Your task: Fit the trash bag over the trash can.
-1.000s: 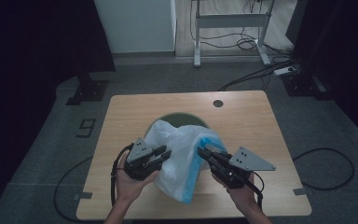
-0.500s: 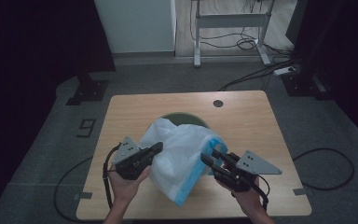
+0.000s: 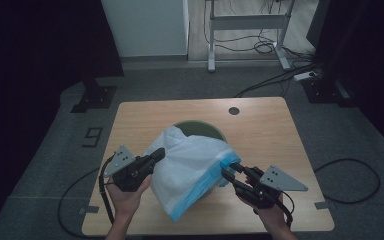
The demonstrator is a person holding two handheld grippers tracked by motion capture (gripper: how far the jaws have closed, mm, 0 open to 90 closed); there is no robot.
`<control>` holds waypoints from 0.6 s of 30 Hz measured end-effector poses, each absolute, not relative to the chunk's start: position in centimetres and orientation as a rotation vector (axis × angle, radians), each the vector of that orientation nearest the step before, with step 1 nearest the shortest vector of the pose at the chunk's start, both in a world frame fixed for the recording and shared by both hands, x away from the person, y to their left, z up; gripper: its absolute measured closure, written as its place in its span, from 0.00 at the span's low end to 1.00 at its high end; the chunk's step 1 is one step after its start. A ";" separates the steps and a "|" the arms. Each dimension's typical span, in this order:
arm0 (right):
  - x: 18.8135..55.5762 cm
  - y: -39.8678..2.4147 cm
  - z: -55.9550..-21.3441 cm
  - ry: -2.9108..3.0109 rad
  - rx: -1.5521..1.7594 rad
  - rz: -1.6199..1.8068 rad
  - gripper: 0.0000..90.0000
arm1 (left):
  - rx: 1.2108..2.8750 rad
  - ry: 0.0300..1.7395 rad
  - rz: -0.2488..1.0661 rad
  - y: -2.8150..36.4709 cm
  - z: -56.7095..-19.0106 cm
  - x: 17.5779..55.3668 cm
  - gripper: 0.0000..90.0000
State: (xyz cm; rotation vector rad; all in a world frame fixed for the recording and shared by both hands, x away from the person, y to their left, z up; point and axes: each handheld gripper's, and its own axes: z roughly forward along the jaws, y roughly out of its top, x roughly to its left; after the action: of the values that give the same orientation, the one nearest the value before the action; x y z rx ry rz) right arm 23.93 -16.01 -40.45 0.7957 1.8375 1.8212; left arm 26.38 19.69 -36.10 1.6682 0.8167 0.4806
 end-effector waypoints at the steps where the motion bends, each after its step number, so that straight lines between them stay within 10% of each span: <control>1: 24.0 -16.1 -40.5 1.838 0.801 1.825 0.75 | 1.665 0.819 0.478 19.8 -36.1 26.4 1.00; 8: 24.6 -15.9 -40.2 1.849 0.826 1.826 0.99 | 1.644 0.830 0.479 20.3 -36.2 26.3 1.00; 18: 25.8 -16.9 -40.7 1.844 0.914 1.741 0.99 | 1.588 0.875 0.498 21.7 -36.3 26.7 1.00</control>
State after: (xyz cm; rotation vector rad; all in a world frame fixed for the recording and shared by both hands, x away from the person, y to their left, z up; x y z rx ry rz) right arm 25.84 -16.90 -40.66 0.9143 1.8441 1.7411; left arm 26.75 21.69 -36.26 1.5878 0.8746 0.4976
